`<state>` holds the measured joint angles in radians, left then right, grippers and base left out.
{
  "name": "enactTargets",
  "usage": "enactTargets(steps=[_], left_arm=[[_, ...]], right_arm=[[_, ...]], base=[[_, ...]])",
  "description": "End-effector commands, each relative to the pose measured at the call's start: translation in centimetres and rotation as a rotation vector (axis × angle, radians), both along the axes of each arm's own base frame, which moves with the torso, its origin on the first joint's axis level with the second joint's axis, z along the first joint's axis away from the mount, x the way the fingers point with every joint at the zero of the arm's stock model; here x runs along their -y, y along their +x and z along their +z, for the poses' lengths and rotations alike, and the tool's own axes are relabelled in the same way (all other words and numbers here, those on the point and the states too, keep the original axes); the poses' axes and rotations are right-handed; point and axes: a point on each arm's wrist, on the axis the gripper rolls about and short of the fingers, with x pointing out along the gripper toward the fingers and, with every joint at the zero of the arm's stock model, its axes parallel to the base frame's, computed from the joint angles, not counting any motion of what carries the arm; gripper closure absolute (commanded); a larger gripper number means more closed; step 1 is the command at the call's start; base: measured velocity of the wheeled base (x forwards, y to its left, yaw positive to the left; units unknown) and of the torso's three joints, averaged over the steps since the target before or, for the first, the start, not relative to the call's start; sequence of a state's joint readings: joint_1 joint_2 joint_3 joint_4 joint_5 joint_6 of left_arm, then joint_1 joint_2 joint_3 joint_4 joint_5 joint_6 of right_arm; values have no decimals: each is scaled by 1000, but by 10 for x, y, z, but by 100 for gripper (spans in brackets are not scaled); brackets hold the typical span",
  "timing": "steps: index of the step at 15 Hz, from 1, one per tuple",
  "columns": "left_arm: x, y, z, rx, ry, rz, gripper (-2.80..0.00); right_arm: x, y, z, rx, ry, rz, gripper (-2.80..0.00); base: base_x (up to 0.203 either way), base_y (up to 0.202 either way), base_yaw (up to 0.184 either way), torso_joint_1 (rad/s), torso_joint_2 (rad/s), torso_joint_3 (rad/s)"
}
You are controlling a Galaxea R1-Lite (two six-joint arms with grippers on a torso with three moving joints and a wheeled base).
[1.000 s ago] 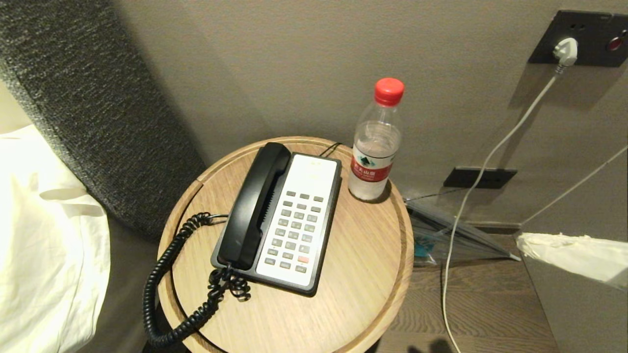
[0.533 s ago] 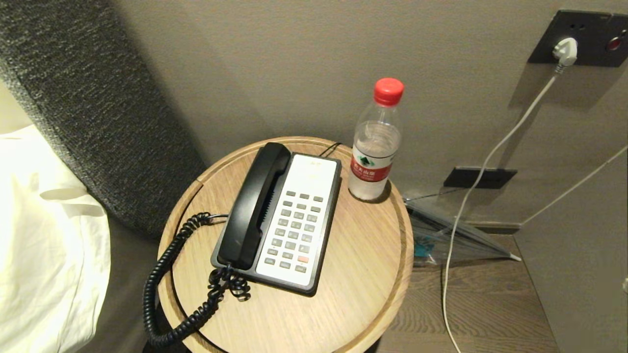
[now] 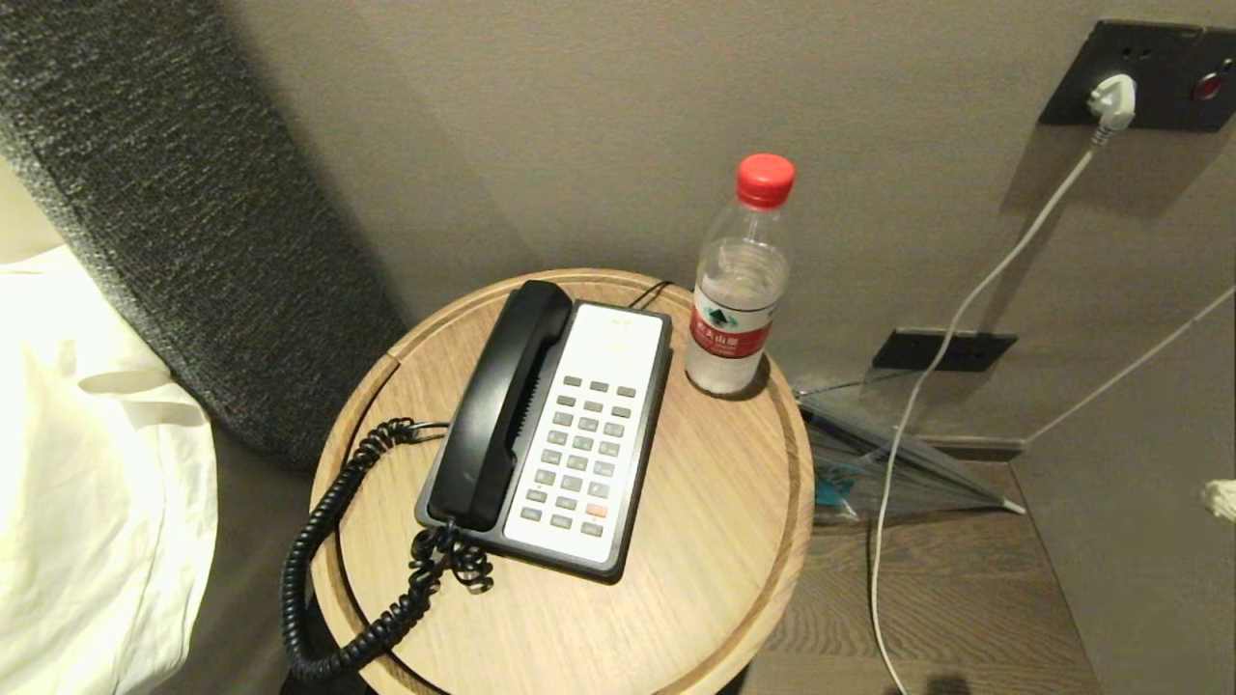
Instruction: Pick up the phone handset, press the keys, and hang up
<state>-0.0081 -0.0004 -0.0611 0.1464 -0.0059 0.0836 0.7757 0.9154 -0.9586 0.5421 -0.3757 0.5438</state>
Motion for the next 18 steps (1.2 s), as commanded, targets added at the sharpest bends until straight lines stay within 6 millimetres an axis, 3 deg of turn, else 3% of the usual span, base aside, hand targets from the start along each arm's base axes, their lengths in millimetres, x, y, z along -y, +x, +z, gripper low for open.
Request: enactTargets(steps=[1, 9, 15, 18], left_arm=[[0, 0, 0, -1, 1, 0, 0], [0, 0, 0, -1, 1, 0, 0], [0, 0, 0, -1, 0, -1, 0], [0, 0, 0, -1, 1, 0, 0]], right_arm=[[-26, 28, 2, -68, -37, -25, 0], [-67, 75, -21, -233, -172, -53, 0], [-77, 80, -29, -253, -203, -30, 0], [-67, 71, -33, -257, -202, -25, 0]], base=[[0, 0, 0, 0, 0, 0], [0, 0, 0, 0, 0, 0], [0, 0, 0, 0, 0, 0], [0, 0, 0, 0, 0, 0]])
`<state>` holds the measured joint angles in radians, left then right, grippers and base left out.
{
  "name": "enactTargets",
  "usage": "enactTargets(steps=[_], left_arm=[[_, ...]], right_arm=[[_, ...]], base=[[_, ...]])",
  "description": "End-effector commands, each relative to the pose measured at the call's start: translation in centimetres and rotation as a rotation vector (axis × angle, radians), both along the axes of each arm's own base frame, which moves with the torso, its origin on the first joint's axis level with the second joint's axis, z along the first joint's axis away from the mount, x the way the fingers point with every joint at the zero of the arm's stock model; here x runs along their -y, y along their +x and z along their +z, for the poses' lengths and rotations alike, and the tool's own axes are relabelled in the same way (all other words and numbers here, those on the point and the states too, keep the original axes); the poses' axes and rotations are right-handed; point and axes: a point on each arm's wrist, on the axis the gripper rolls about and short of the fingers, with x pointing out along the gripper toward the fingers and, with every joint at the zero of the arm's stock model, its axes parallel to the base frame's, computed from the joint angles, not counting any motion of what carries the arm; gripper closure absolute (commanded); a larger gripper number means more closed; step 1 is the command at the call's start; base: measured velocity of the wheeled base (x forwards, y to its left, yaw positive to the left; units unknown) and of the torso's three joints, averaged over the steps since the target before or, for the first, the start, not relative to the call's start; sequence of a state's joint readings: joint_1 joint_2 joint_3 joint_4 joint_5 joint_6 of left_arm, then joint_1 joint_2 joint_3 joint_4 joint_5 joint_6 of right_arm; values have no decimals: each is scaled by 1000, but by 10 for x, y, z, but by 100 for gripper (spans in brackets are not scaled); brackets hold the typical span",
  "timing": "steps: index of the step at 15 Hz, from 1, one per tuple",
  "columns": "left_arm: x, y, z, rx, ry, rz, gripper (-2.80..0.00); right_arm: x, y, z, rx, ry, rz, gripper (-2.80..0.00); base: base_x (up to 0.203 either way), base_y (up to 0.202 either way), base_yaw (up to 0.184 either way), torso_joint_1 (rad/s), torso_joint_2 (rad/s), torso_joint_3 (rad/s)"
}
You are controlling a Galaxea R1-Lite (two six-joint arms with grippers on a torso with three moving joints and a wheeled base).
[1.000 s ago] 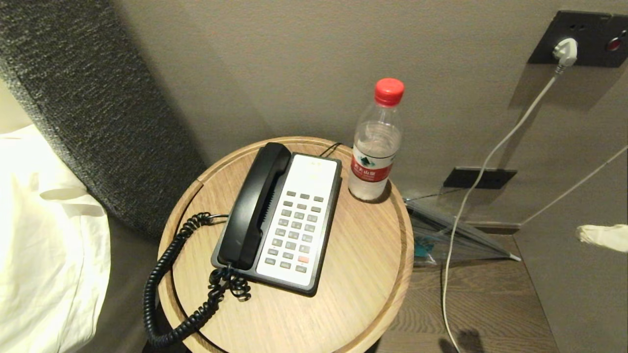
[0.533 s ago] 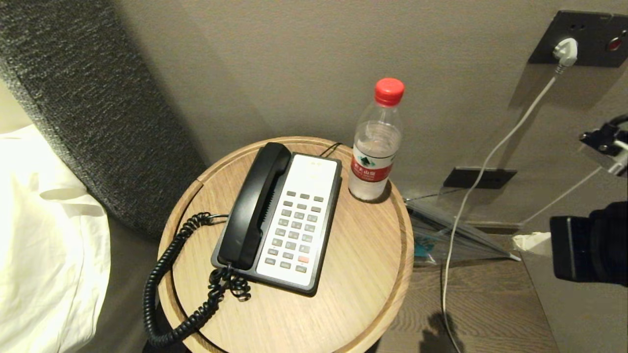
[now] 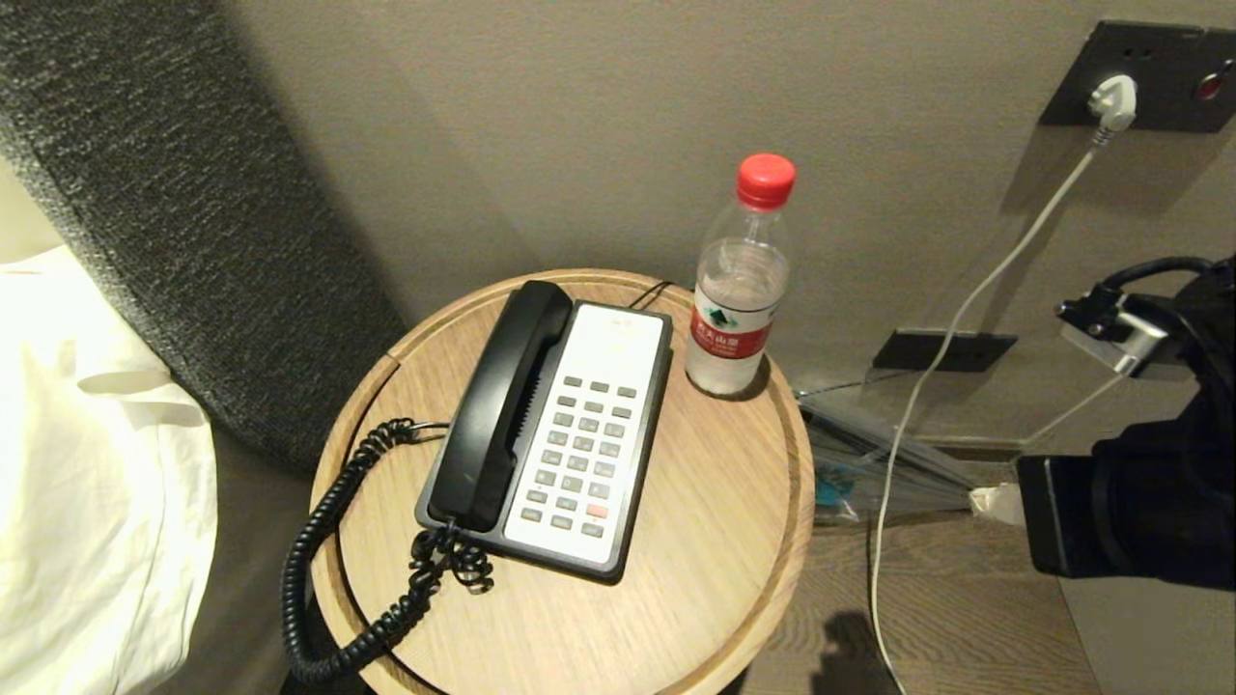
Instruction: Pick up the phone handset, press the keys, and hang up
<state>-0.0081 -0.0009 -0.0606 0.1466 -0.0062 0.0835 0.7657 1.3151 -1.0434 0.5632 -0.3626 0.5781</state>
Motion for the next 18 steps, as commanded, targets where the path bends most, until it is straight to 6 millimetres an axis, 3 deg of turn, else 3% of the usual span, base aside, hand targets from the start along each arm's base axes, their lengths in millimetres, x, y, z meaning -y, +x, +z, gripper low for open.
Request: enactTargets(steps=[1, 5, 9, 14, 18], left_arm=[[0, 0, 0, -1, -1, 1, 0], [0, 0, 0, -1, 1, 0, 0], [0, 0, 0, -1, -1, 1, 0], [0, 0, 0, -1, -1, 1, 0], [0, 0, 0, -1, -1, 1, 0]], right_arm=[[16, -11, -2, 11, 8, -26, 0], [73, -47, -20, 43, 34, -192, 0], [109, -82, -16, 143, 122, -296, 0], [120, -145, -22, 360, 154, -254, 0], [116, -176, -38, 478, 149, -200, 0]], base=[[0, 0, 0, 0, 0, 0], [0, 0, 0, 0, 0, 0], [0, 0, 0, 0, 0, 0], [0, 0, 0, 0, 0, 0], [0, 0, 0, 0, 0, 0]])
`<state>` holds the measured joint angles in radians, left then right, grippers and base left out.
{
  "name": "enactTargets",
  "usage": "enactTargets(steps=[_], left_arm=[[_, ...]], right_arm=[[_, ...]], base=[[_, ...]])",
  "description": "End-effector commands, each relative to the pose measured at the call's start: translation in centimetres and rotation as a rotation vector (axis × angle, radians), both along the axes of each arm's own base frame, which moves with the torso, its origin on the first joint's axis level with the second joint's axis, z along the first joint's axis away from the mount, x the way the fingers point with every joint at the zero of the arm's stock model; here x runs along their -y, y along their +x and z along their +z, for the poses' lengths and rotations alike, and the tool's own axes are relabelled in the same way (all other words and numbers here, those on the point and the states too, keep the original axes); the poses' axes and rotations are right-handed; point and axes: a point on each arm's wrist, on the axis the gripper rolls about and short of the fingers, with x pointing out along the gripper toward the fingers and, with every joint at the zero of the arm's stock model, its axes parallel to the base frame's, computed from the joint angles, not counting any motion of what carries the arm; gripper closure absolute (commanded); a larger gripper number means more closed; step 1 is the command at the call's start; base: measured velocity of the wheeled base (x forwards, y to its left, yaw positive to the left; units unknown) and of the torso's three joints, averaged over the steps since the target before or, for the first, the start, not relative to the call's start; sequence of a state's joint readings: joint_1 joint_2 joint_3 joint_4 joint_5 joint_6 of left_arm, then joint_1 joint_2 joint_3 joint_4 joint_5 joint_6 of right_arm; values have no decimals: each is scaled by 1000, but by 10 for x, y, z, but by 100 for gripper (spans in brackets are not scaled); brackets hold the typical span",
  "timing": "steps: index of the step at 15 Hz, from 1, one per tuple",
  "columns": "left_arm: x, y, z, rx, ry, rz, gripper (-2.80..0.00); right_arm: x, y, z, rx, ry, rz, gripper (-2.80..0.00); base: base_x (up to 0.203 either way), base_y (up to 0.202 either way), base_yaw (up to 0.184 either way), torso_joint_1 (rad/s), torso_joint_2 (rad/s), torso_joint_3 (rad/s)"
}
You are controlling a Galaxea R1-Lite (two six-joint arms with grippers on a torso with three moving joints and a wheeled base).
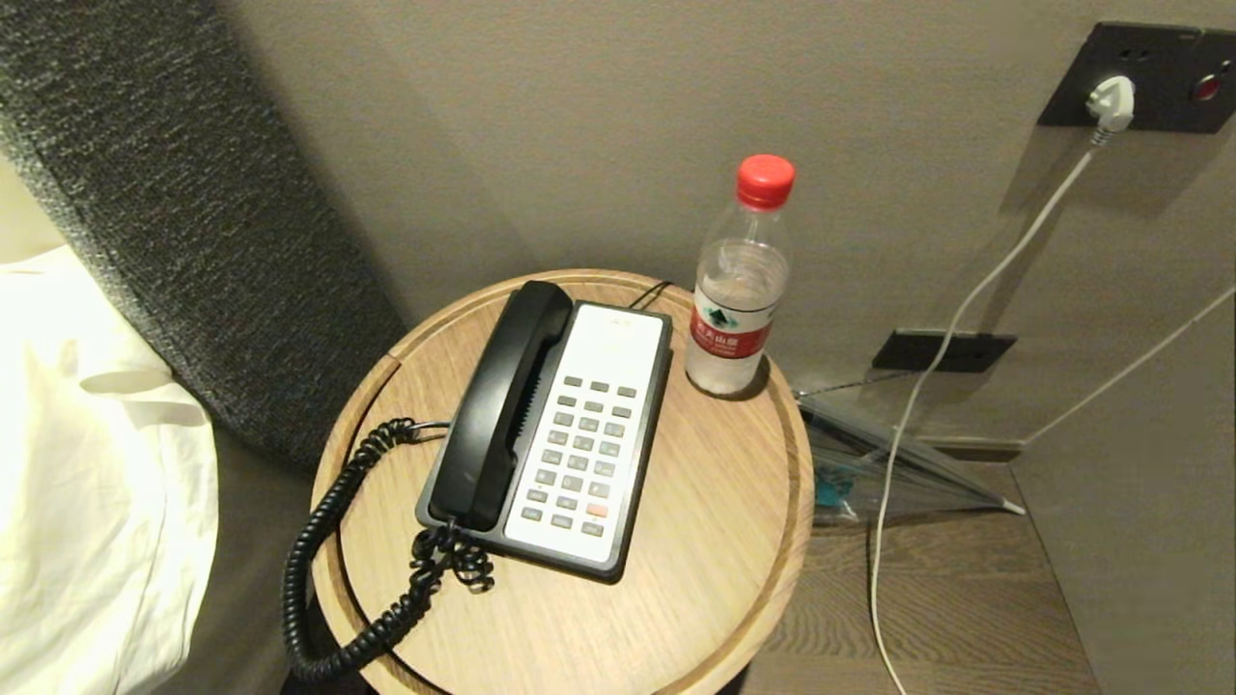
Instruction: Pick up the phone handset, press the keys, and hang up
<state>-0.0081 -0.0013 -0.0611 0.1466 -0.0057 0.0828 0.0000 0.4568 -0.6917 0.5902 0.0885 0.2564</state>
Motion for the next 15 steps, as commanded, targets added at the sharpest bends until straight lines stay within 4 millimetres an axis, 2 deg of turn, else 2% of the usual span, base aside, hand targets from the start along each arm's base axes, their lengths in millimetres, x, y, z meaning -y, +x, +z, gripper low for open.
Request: enactTargets(steps=[1, 3, 6, 7, 10, 12, 15], left_arm=[[0, 0, 0, -2, 2, 0, 0], [0, 0, 0, -2, 2, 0, 0], [0, 0, 0, -2, 2, 0, 0], [0, 0, 0, -2, 1, 0, 0], [0, 0, 0, -2, 0, 0, 0], [0, 0, 0, -2, 1, -2, 0], [0, 0, 0, -2, 2, 0, 0]], right_arm=[[-2, -20, -17, 78, -18, 3, 0], [-2, -20, -36, 102, -83, 13, 0], [0, -4, -68, 153, -164, -30, 0], [0, 0, -84, 170, -193, -32, 0], [1, -1, -112, 243, -264, -20, 0], [1, -6, -125, 278, -284, -12, 0], [2, -1, -133, 325, -295, -36, 0]], base=[[0, 0, 0, 0, 0, 0], [0, 0, 0, 0, 0, 0], [0, 0, 0, 0, 0, 0], [0, 0, 0, 0, 0, 0], [0, 0, 0, 0, 0, 0], [0, 0, 0, 0, 0, 0], [0, 0, 0, 0, 0, 0]])
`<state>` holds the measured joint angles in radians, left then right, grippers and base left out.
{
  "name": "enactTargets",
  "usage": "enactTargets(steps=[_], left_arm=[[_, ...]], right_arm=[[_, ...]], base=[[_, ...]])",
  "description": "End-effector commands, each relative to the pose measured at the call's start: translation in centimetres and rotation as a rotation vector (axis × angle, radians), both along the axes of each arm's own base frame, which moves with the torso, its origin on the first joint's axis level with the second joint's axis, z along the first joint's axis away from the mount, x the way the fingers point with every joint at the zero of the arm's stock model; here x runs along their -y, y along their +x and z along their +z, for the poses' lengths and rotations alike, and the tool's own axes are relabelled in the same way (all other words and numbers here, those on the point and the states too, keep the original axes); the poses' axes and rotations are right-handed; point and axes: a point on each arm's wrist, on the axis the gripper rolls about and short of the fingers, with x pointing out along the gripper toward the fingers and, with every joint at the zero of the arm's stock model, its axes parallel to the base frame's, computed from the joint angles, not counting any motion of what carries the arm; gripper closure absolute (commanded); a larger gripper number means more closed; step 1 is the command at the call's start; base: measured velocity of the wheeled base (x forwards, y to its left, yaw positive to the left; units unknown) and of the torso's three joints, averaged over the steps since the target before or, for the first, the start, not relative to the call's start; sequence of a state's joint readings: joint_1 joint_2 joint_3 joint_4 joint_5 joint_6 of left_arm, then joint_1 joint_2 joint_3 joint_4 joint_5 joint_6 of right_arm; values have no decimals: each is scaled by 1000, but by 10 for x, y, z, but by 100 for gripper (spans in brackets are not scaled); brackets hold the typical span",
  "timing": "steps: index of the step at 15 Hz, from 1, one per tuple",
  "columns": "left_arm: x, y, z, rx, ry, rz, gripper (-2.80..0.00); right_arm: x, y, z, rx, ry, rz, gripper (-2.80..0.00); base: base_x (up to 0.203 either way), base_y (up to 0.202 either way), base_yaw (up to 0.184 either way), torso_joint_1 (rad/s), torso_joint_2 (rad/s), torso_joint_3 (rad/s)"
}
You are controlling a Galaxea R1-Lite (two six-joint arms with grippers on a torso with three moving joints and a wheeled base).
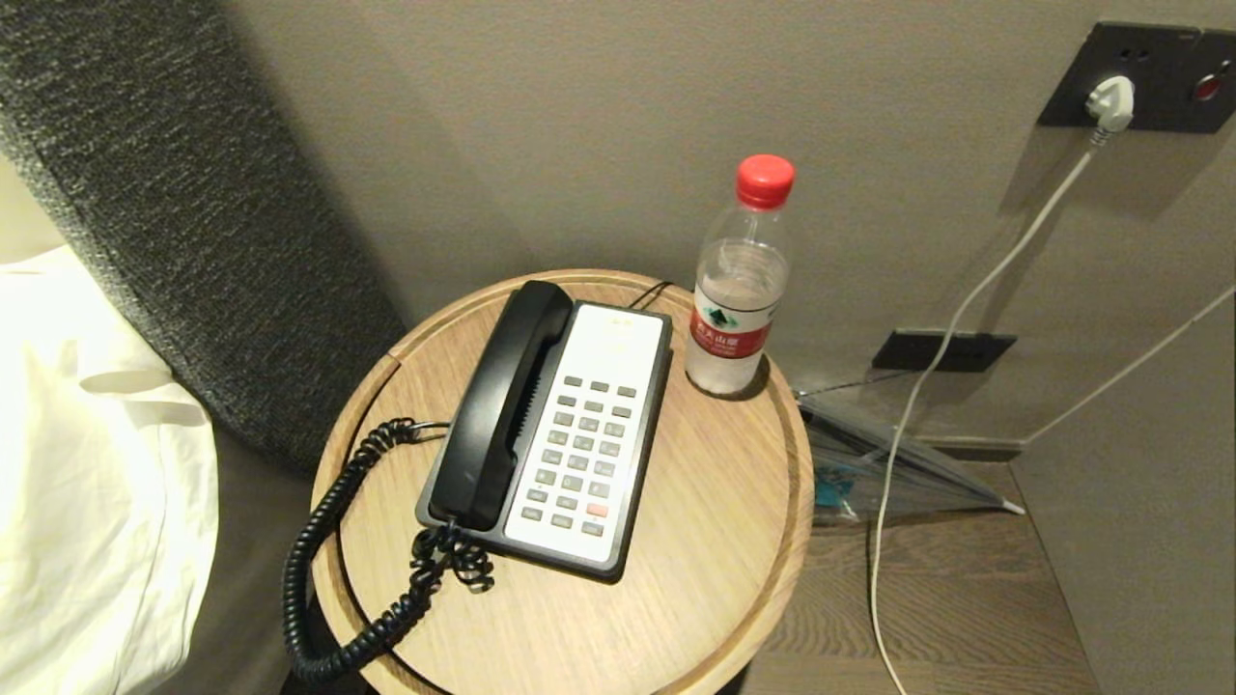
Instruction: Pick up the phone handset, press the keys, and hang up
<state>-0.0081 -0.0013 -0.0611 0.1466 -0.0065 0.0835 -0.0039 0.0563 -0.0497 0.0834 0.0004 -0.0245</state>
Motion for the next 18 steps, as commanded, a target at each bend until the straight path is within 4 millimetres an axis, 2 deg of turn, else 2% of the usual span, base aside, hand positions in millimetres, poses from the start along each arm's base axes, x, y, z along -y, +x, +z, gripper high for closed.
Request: enactTargets(steps=[1, 18], left_arm=[[0, 0, 0, -2, -1, 1, 0], [0, 0, 0, -3, -23, 4, 0]], right_arm=[[0, 1, -2, 87, 0, -2, 0], [0, 2, -4, 70, 24, -7, 0]], base=[[0, 0, 0, 0, 0, 0], [0, 0, 0, 0, 0, 0]])
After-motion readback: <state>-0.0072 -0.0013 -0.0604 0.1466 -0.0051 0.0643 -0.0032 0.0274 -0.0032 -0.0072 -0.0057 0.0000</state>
